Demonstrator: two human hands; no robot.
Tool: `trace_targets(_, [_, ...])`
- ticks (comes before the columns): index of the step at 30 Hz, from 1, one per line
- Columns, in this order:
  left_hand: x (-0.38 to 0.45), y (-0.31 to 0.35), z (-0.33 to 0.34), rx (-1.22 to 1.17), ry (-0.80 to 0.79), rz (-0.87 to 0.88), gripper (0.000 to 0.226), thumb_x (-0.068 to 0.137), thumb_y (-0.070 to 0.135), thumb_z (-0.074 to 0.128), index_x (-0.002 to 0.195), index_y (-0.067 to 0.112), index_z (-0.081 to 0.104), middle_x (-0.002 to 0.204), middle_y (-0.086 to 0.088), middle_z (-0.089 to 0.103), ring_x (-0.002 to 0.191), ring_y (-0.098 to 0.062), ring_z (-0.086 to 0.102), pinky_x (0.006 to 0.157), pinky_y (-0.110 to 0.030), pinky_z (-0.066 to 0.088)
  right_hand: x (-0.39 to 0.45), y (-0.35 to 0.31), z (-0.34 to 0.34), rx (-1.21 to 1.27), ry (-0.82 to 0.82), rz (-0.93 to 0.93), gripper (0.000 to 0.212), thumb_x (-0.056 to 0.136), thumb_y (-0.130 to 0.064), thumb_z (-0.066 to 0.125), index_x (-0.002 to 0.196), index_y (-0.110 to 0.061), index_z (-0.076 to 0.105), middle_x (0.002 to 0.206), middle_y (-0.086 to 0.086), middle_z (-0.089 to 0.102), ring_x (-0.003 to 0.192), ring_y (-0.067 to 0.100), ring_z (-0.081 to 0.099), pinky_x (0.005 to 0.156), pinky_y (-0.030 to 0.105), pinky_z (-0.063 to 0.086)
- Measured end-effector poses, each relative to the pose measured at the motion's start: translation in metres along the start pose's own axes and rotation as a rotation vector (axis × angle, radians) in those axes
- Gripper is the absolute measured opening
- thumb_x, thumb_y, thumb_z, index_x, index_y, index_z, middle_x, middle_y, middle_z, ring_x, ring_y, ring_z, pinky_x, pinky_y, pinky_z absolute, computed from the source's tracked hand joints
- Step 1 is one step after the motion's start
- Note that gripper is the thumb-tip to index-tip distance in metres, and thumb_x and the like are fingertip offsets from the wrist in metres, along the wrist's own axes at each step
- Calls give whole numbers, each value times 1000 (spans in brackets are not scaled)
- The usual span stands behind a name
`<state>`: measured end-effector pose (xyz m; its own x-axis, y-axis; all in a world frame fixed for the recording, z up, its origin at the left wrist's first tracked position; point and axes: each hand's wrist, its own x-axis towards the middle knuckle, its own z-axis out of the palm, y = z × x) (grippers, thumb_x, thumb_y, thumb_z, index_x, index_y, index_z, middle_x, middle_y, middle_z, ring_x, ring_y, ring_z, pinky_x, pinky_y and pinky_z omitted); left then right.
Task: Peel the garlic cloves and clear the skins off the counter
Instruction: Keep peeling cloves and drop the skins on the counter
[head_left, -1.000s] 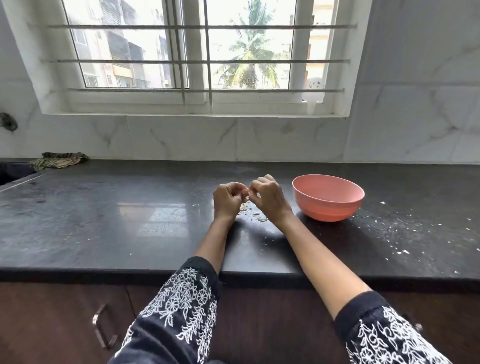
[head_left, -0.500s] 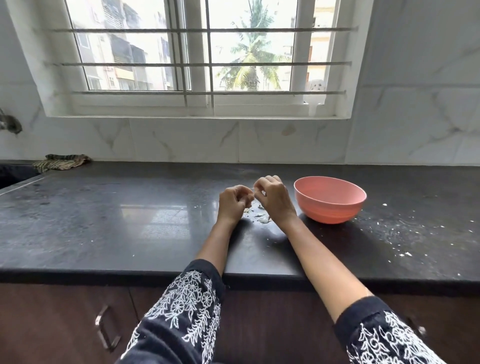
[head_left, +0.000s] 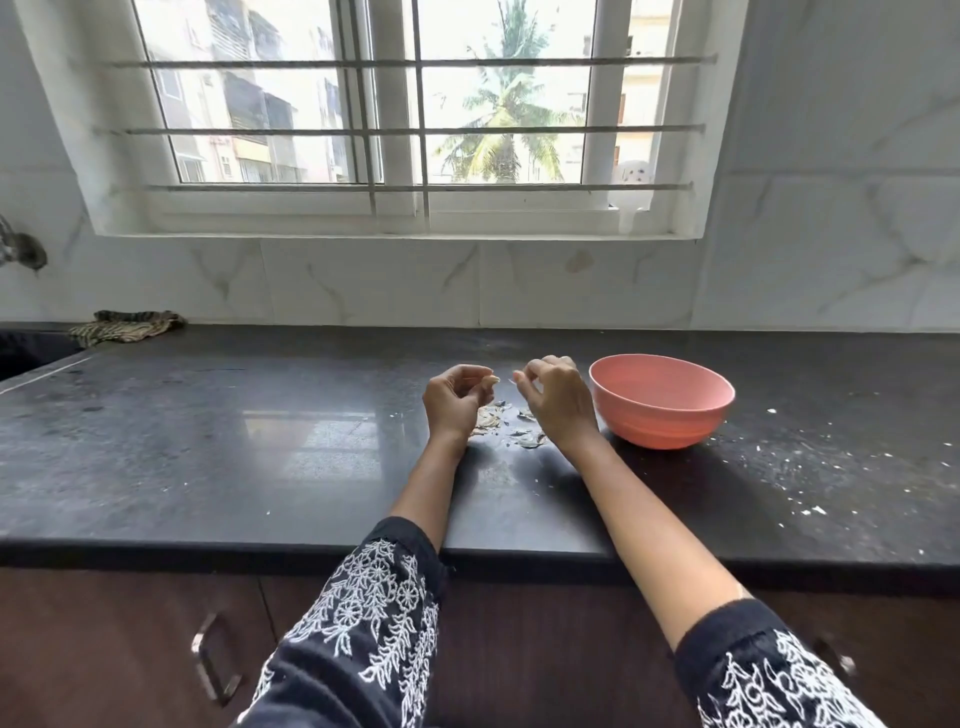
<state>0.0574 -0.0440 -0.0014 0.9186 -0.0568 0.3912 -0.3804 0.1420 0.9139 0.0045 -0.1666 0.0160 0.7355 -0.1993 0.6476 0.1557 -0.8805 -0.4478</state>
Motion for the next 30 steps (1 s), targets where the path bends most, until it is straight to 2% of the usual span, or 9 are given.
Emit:
trace_targets(2, [-2,2,1,-32,-4,-31,8,80,-4,68,85,3,67,66,1,66,50,-1,60,51,-12,46,-1,1,-1,-13,-27,-10,8,83,-7,57,89,-5,61,93,10,63,97,27,50,73,34,41])
trace_targets(4, [-2,3,1,-45,-11,-56,9,80,-4,67,80,5,67,67,-1,67,51,-2,60,51,-12,46,-1,-1,-2,7,-26,-40,17,79,-1,56,95,-7,61,95,6,64,97,25,50,73,33,40])
trace_targets(7, [1,0,1,-37,-32,-53,18,79,-7,67,73,9,67,59,6,67,52,-5,60,58,-17,53,-1,-5,-1,68,13,-104,16,85,-11,61,100,-9,66,92,5,66,94,24,52,73,34,44])
trace_targets(11, [2,-2,2,-10,-61,-55,8,82,-10,63,87,-6,67,58,6,67,53,-3,62,59,-17,54,0,-5,2,45,-47,-134,19,88,-24,62,90,-8,71,88,8,67,91,24,54,72,39,47])
trace_targets(19, [0,-1,4,-30,-84,-62,16,83,-4,65,97,-11,64,54,8,66,52,-1,61,60,-15,54,-1,-4,0,-63,-115,-107,28,95,-27,50,98,-7,69,97,10,65,99,24,51,73,37,43])
trace_targets(27, [-3,3,1,-46,-129,-56,18,81,-8,64,99,-7,64,55,7,66,53,-1,61,61,-15,54,-2,-7,1,6,-91,-49,19,91,-19,53,93,-5,66,94,12,68,93,29,54,71,33,36])
trace_targets(30, [-4,4,2,-73,-124,-56,8,83,-6,63,87,0,66,57,7,67,55,-2,62,62,-17,54,-2,-7,2,12,-94,-51,19,92,-19,53,93,-5,66,92,12,67,91,29,55,71,34,36])
